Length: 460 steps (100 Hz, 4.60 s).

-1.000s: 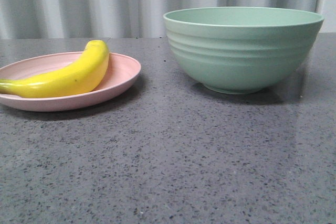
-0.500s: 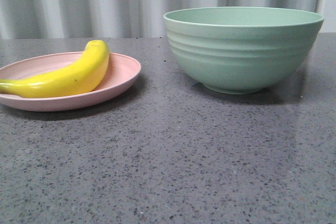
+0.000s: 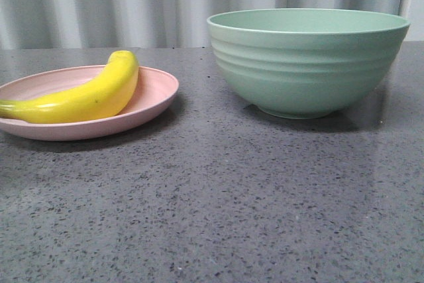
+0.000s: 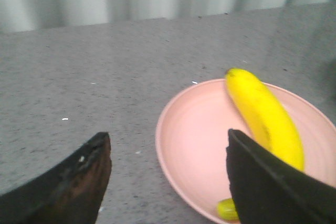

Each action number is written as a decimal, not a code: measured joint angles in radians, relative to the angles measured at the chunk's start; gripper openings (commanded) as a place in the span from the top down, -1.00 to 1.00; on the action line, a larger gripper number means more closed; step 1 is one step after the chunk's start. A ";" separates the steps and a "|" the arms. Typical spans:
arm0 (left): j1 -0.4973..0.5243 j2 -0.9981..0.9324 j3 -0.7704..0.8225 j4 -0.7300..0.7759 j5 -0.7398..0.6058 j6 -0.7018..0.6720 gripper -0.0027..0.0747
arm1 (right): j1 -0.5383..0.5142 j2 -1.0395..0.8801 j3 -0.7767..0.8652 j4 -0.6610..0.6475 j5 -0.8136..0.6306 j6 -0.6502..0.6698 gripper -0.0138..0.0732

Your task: Transfer banana from pink plate to green bowl

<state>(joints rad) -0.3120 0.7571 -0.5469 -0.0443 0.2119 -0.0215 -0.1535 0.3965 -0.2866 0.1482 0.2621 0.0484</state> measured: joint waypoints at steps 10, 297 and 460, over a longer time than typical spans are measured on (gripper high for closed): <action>-0.099 0.096 -0.052 -0.001 0.006 0.000 -0.18 | 0.000 0.000 0.000 0.000 0.000 0.000 0.85; -0.606 0.588 -0.550 -0.003 0.358 0.052 0.98 | 0.577 1.084 -0.993 0.317 0.363 -0.086 -0.14; -0.606 0.395 -0.595 -0.021 0.289 0.052 0.36 | 0.283 1.103 -1.100 0.270 0.361 -0.123 0.10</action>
<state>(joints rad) -0.9177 1.1516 -1.1417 -0.0656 0.5013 0.0305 0.1292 1.4997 -1.3866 0.4179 0.6232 -0.0746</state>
